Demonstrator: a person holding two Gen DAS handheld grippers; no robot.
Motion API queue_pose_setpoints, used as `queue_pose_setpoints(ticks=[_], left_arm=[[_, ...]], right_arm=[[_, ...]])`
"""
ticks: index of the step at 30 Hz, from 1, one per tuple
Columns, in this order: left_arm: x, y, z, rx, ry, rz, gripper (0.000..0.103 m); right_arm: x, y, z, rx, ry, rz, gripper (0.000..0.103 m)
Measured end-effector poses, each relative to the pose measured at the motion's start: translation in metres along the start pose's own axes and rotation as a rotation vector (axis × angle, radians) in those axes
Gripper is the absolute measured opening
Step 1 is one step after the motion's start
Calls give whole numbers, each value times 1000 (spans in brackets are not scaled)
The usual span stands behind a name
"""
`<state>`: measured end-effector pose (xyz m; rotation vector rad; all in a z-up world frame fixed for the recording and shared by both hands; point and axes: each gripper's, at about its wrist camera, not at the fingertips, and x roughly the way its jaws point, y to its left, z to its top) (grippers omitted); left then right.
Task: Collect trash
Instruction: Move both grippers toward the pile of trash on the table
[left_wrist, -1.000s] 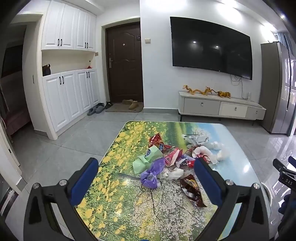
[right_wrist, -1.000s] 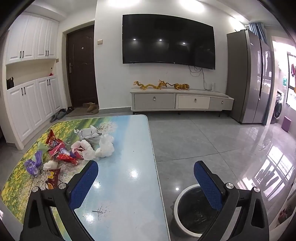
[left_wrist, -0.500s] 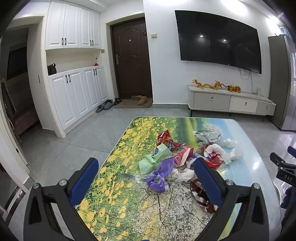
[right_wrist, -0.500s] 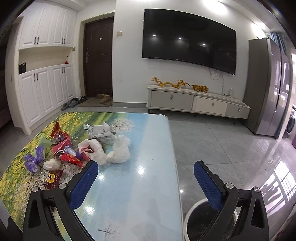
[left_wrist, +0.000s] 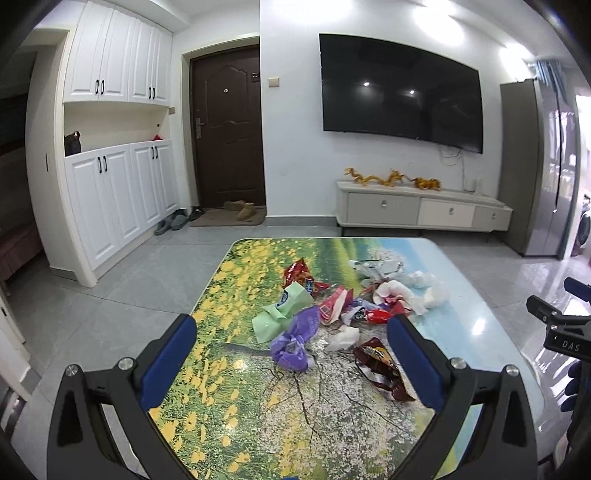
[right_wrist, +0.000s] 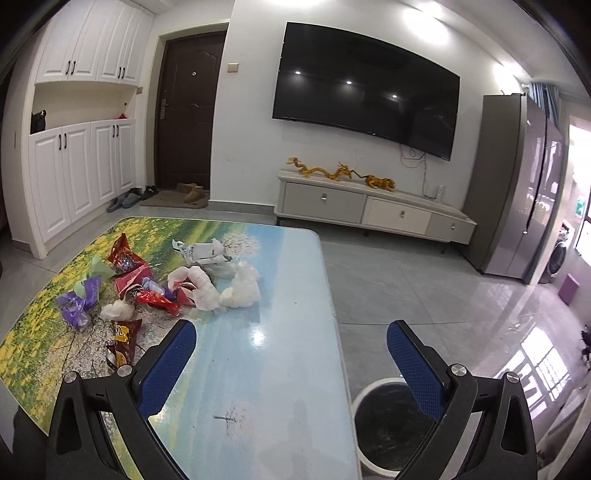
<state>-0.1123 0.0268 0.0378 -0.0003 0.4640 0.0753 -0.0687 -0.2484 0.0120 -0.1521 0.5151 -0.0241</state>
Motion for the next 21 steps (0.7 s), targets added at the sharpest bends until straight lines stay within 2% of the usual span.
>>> queue_pose_setpoints(ticks=[5,12,17,21], left_arm=[[-5,13,-5,-51,-13,-26,103],[1,23,-9,-50,12,7,103],[30,27,-7,-26,57,45,103],[75,31,0,-18,77,73,103]], right_arm=[[-14,8,8,-37,5,-21,103],[-2,21,4,-66,34,18,103],[32,28,10,-97,51,57,103],[81,35,31,-88,46,76,103]])
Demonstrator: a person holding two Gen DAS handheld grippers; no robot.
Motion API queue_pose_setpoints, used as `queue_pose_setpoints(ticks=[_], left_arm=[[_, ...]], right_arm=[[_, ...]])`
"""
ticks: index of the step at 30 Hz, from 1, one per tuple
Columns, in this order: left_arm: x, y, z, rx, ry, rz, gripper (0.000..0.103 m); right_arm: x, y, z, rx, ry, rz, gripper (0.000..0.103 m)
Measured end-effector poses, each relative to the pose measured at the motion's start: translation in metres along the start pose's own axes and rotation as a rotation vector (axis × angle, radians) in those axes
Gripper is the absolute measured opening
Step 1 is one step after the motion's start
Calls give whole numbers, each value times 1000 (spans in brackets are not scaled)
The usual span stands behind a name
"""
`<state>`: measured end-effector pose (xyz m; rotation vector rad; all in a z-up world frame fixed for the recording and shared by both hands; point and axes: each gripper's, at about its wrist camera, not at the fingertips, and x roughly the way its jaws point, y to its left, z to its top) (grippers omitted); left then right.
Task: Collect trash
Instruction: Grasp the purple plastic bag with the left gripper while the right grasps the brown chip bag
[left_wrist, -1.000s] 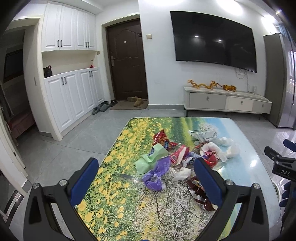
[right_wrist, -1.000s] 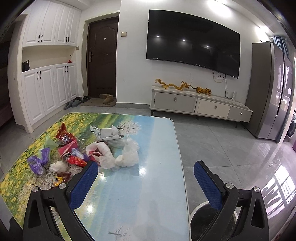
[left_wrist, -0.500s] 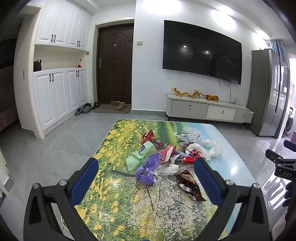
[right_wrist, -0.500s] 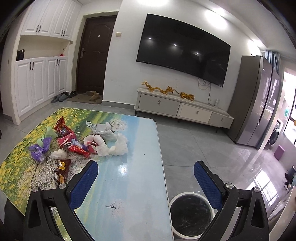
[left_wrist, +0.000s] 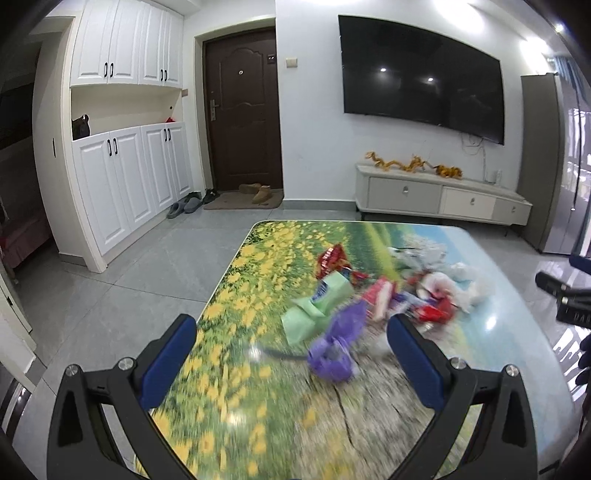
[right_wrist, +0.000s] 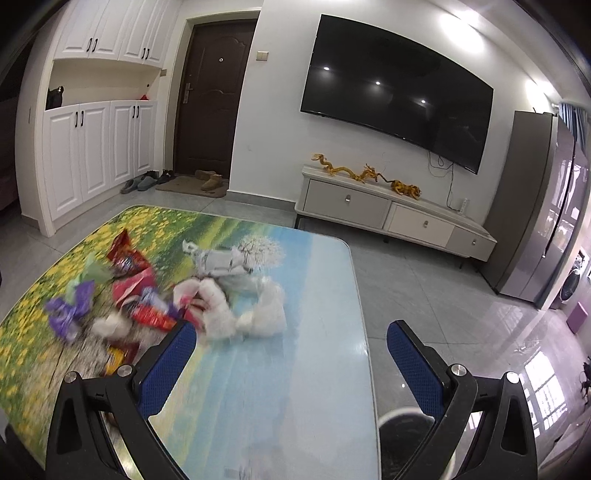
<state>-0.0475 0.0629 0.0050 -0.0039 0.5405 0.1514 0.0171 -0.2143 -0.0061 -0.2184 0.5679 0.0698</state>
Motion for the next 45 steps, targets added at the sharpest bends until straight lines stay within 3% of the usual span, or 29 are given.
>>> queue_pose_setpoints(ticks=[7,11,16,21,25,29,33,40,45], left_arm=[[93,3,58,2,-15,-1,103],[114,-4,83,12,-31,-13,103],[108,-7,79,44,-58,-25,103],[65,-6,64,-15,-29,-51,103],[25,-8,61,3,-38,-3,103],[1,0,49,-19,-19,34,103],[16,16,39,-36,17,65,103],[71,17,51,-58,41,24,103],[85,12,66,-52,29,9,103]], right_arm=[[80,0,56,7,-32,28,103],[93,-5,73,28,-49,47,103],[67,-15,62,39,-76,27,103],[11,-22,37,30,-81,22,103],[-16,-34,19,46,-79,52,103],[-12,-41,4,86,-50,78,103],[6,-39,3,95,-53,72,103],[50,-30,17,93,-14,71,103],[62,-25,31,78,-29,86,103]])
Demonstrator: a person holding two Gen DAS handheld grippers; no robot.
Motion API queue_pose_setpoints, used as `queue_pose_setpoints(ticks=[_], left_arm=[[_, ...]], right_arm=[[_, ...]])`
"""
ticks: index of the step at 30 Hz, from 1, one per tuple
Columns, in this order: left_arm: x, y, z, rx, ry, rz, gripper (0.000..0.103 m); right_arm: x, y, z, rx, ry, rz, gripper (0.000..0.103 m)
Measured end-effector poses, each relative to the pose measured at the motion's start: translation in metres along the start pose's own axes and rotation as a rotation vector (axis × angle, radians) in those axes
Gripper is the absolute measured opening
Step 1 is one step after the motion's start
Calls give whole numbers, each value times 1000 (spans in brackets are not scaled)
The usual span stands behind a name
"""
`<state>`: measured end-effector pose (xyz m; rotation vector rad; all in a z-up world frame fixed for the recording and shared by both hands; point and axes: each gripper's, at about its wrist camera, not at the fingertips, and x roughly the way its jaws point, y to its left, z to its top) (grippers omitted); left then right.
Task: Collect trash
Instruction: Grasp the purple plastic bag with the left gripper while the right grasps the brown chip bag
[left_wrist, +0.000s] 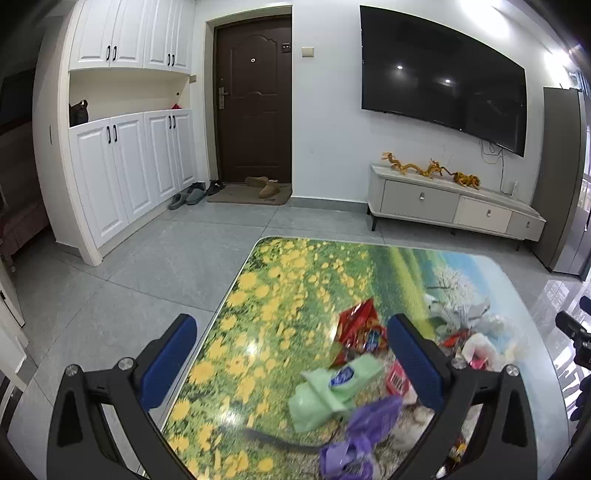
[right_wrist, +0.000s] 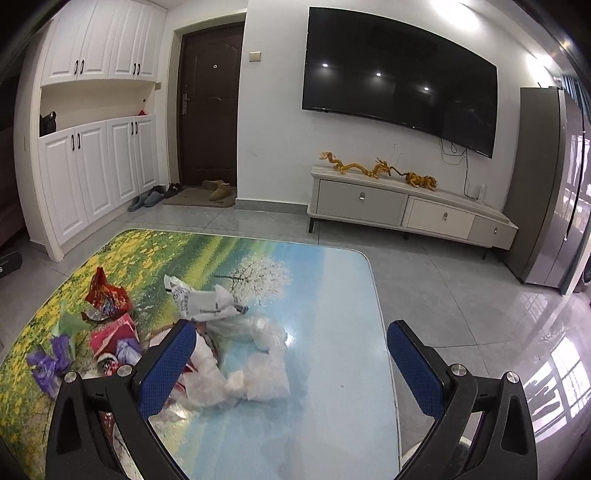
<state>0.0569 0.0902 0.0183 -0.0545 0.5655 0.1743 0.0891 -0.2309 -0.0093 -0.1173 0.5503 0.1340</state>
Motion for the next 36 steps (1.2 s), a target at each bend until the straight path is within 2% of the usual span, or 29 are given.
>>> queue_pose_setpoints(ticks=[5,11,17,24,28,32,33,35,36], left_arm=[[2,-6,19,11,-36,-5,103],[0,-10,25,-13,-45,-29,103],[-33,-1,26,-29,-74,-29,103],[-72,0,11,-24,-66,-73,103],[-95,1,-6,-4,-42,-92,103],[-105,6,-24,12,-3,-100,103],[-105,8,-29,13,10,-106,103],[-102,11,-38,22,36,-114,102],[-101,12,-42,28,46,-116,101]], right_arm=[[8,-8,6,31,-11,4,103],[3,-17,2,57,6,1,103],[-29,-25,-6,95,17,41,103],[-62,-21,-36,122,90,98,103],[-82,-12,-50,139,147,184,103],[-90,6,-56,145,196,329,103],[-91,10,-58,145,208,363,101],[-90,22,-59,123,234,410,87],[-89,27,-59,110,240,425,83]])
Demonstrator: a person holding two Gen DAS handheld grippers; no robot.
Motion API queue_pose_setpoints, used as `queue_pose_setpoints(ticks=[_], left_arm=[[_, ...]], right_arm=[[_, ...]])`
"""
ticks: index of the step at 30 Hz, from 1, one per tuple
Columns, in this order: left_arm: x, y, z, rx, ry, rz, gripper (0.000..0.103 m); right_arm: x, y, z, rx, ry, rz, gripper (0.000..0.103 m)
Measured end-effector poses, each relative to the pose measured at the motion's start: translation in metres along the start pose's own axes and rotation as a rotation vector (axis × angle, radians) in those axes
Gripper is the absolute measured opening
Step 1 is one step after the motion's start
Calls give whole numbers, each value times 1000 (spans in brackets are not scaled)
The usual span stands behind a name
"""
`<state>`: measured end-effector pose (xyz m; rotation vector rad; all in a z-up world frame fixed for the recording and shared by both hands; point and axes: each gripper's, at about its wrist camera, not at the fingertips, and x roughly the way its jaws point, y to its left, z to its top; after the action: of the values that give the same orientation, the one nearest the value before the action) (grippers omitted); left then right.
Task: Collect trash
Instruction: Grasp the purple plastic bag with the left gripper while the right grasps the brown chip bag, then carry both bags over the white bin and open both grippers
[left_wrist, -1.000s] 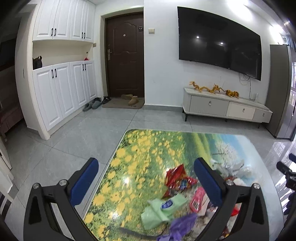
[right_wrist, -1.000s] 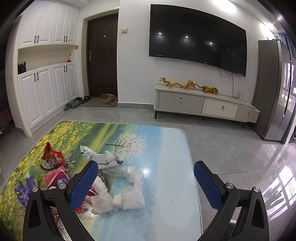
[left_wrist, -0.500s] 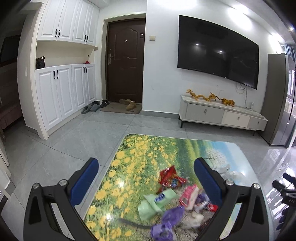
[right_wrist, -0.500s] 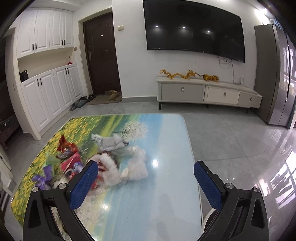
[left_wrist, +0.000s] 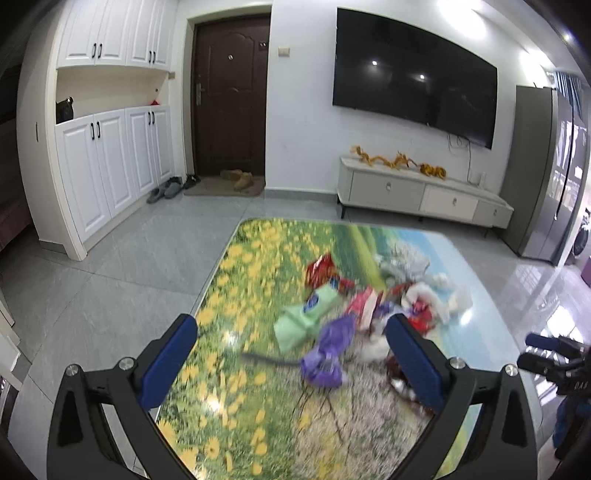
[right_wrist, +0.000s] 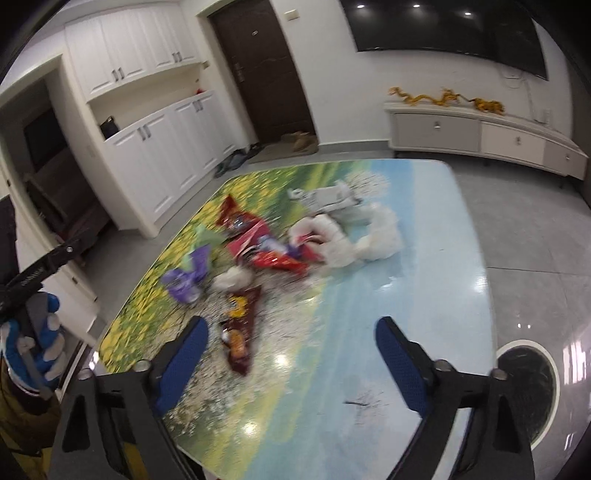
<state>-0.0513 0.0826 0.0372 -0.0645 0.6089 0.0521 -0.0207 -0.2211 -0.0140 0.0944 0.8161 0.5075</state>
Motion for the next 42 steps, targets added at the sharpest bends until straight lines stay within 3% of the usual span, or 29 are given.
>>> queue_pose_setpoints(ticks=[5,12,15,18,20,26,31,34,37,42], left_arm=[[25,1,-19,2,95,-73,85],[81,-7,-39,-1,221,-119,77],[102,-10,-42,-6,259,-126,69],[125,-14,-49,-5,314,-137,43],[127,-16,-52,-9,322,-151,32],[103,-21,-47,14,280,-144,25],[76,-34,-30,27,233,-152,24],[62,-60,-12,66,200,-198,24],[57,-104,4,132,187,-275,24],[65,-207,14,278,224,-440,24]], right_arm=[[28,21,3,-47,86,88,62],[91,36,4,-75,240,144,59],[112,32,5,-53,290,157,56],[126,29,3,-38,325,170,43],[130,26,1,-31,342,185,22],[112,17,2,-36,285,217,10],[78,-2,9,-13,188,222,9],[48,-27,12,21,107,209,9],[8,-66,12,65,24,140,9],[-55,-155,-12,173,-36,-69,9]])
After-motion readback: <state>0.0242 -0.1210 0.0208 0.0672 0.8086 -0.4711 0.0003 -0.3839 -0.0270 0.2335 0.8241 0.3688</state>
